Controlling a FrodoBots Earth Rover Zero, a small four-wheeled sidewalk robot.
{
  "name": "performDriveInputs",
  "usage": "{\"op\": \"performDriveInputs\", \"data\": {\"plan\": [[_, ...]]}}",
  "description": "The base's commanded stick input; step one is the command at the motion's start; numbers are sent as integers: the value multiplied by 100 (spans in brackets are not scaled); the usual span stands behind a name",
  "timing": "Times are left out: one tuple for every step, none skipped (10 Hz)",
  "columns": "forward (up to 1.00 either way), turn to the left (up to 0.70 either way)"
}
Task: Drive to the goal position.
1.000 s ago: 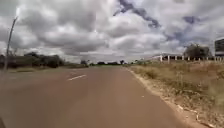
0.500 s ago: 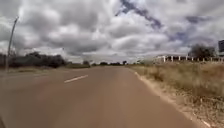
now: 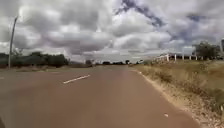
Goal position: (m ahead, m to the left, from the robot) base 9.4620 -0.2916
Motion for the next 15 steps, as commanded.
{"op": "performDriveInputs", "data": {"plan": [[85,0],[85,0],[85,0],[85,0],[85,0],[85,-1],[85,-4],[85,-7],[85,-7],[85,-5],[85,-4],[85,-3],[85,-1],[85,0],[85,-1]]}}
